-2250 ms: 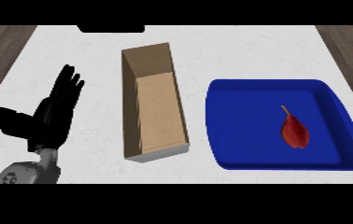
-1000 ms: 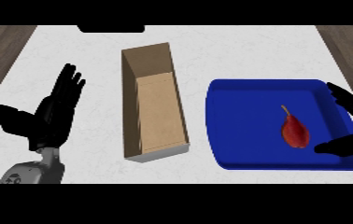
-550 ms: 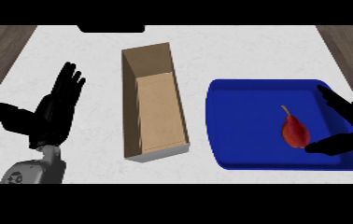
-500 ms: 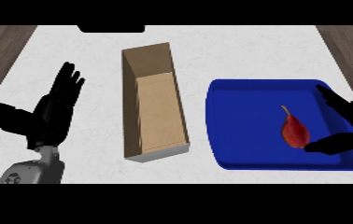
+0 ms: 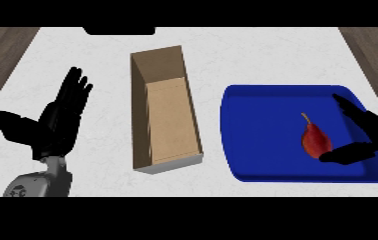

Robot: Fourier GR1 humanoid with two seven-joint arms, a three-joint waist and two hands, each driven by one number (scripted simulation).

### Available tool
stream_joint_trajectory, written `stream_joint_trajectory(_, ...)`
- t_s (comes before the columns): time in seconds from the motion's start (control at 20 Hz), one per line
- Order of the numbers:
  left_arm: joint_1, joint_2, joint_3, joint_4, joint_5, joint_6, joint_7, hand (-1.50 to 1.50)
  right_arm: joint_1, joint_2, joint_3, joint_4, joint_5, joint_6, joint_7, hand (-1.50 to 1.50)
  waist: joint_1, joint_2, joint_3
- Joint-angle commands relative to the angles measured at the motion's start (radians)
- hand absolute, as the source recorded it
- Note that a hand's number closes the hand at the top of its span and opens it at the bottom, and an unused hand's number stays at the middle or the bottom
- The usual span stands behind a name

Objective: Pick the pear from the tray and place it in the cardboard box

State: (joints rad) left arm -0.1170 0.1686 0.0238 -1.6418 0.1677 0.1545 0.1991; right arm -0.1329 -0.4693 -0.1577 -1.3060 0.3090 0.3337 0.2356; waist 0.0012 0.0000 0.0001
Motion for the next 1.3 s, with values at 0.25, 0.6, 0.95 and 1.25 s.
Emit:
stream_joint_trajectory(0.25,0.006,-0.01,0.054,0.029,0.01,-0.061,-0.045,0.0,-0.062,0.057,0.001,0.014,0.044,0.02,0.057,-1.5,-0.001,0.0,0.0)
stream_joint_trajectory(0.6,0.011,-0.056,0.017,-0.01,-0.062,-0.01,0.005,0.0,-0.043,0.089,0.011,0.105,0.114,-0.015,-0.05,-1.5,0.0,0.0,0.0)
stream_joint_trajectory(0.95,-0.018,-0.056,0.035,0.001,-0.053,-0.045,0.02,0.0,-0.079,0.085,-0.007,0.165,0.132,0.004,-0.087,-1.5,0.0,0.0,0.0)
stream_joint_trajectory(1.25,0.015,-0.057,0.055,0.016,-0.059,-0.063,-0.022,0.0,-0.05,0.082,-0.031,0.155,0.142,-0.027,-0.141,-1.5,-0.001,0.0,0.0)
